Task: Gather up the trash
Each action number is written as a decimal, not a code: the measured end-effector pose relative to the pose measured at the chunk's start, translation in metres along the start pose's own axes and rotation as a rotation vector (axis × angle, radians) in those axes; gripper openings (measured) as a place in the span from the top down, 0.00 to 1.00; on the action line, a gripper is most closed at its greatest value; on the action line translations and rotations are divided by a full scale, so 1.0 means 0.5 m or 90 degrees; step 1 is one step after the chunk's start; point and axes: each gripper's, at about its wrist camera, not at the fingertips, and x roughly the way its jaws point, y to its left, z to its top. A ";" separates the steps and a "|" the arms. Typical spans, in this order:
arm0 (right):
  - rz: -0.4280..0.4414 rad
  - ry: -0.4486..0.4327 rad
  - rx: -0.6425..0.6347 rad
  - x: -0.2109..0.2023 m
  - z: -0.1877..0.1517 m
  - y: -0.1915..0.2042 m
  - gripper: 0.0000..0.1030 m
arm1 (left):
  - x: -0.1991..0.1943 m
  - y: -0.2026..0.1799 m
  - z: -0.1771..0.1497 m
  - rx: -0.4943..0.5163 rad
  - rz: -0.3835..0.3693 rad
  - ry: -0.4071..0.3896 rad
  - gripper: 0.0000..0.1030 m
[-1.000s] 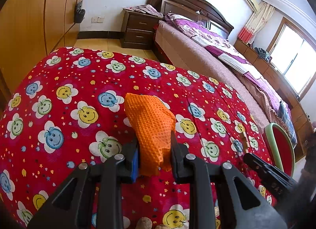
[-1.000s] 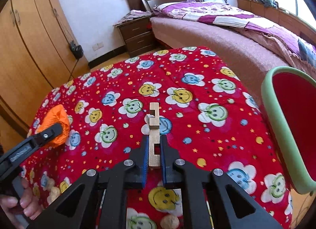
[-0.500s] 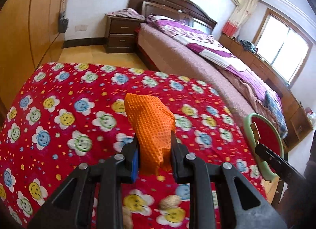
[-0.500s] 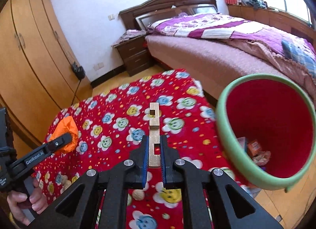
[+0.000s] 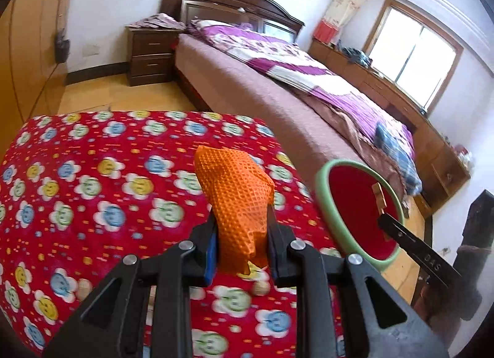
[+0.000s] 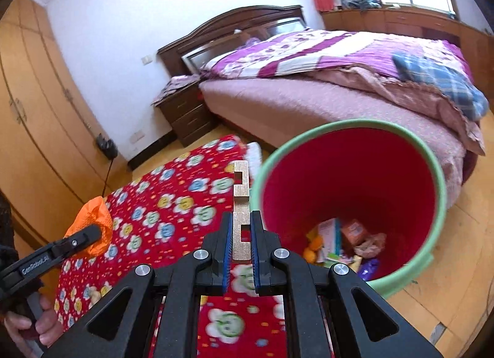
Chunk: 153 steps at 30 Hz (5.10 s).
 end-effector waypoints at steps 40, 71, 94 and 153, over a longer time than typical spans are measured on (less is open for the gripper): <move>-0.025 -0.010 0.145 -0.012 -0.035 -0.279 0.77 | 0.209 -0.329 -0.048 0.184 -0.103 0.089 0.57; 0.037 -0.005 -0.020 -0.110 -0.097 -0.008 0.35 | -0.040 -0.076 -0.112 0.039 0.060 0.033 0.57; 0.054 -0.031 -0.128 -0.144 -0.192 0.125 0.28 | -0.192 0.042 -0.206 -0.009 0.199 -0.055 0.57; 0.042 -0.016 -0.138 -0.129 -0.220 0.124 0.28 | -0.199 0.060 -0.225 -0.022 0.223 -0.065 0.57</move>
